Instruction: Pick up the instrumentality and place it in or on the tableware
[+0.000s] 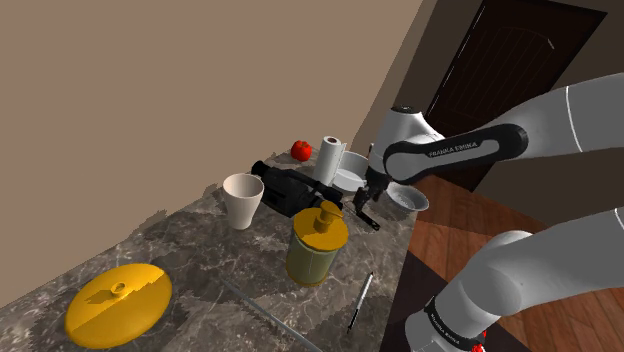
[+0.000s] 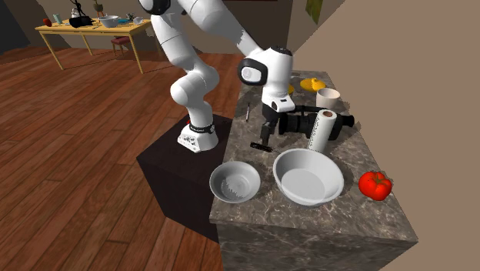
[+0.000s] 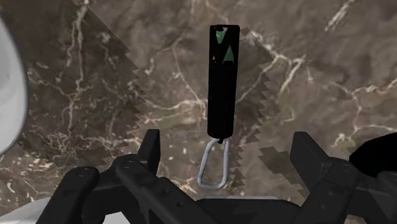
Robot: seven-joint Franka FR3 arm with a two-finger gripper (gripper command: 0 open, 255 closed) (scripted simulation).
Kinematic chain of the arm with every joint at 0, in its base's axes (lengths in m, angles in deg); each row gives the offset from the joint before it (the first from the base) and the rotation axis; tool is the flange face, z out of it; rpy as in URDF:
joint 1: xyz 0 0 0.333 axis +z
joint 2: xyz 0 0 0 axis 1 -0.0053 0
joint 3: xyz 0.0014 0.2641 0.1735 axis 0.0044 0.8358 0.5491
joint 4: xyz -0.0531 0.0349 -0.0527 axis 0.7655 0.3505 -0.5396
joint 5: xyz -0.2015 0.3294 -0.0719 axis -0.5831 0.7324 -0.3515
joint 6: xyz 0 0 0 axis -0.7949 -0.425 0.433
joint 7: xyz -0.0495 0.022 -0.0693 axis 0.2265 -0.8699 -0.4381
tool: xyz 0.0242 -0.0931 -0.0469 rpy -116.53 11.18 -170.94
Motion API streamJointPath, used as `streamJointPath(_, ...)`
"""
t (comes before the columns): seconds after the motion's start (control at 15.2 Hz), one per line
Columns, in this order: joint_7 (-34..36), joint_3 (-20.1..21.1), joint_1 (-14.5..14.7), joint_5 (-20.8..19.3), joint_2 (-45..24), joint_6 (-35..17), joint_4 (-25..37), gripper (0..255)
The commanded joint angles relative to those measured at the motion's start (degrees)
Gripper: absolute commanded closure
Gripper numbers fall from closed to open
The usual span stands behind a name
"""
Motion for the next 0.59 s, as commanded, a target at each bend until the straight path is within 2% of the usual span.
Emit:
streamJointPath(0.0, -0.2, 0.2, 0.0, -0.6, -2.0, -2.7, -0.5, 0)
streamJointPath(0.33, 0.6, 0.1, -0.8, -1.9, -6.3, -8.6, -2.1, 0)
streamJointPath(0.53, 0.6, 0.1, -0.8, -1.9, -6.3, -8.6, -2.1, 0)
